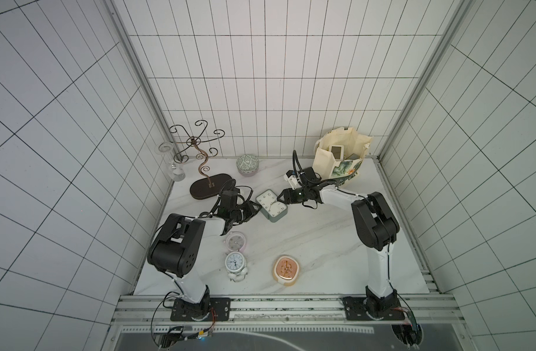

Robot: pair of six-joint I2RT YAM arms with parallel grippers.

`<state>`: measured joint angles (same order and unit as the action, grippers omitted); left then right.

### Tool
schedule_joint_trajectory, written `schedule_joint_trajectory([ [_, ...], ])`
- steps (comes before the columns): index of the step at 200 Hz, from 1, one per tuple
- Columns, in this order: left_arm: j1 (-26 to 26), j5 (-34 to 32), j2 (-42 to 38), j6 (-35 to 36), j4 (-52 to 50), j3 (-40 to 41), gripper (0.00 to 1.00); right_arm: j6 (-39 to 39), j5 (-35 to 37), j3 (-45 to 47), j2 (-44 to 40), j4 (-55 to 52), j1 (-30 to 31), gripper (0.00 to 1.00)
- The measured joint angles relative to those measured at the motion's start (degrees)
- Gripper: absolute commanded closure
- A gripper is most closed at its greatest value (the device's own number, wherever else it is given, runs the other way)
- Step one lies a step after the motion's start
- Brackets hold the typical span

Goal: Put the alarm clock into the canvas bag
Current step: Adjust the alarm at the center of the board.

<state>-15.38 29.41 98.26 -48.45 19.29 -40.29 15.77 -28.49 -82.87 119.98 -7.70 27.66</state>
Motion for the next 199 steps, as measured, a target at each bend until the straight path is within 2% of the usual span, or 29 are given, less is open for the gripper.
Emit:
schedule_joint_trajectory([
  [24, 0.00, 1.20, 2.23, -1.31, 2.47, -0.72, 0.60, -0.66, -0.28, -2.01, 2.54, -1.01, 0.00, 0.64],
  [81, -0.09, 2.95, 6.36, -4.39, 7.30, -1.68, 0.70, -0.81, -2.80, -2.32, 3.45, -0.72, 0.00, 0.74],
  [140, -2.10, 3.02, 5.70, -6.45, 6.32, -3.13, 0.74, 0.00, -3.21, -2.29, 3.45, -0.04, -1.14, 0.77],
  [199, -8.04, 1.99, -0.15, -5.95, 0.15, -9.40, 0.73, 0.20, -2.89, -2.29, 3.87, 2.78, -1.16, 0.76],
])
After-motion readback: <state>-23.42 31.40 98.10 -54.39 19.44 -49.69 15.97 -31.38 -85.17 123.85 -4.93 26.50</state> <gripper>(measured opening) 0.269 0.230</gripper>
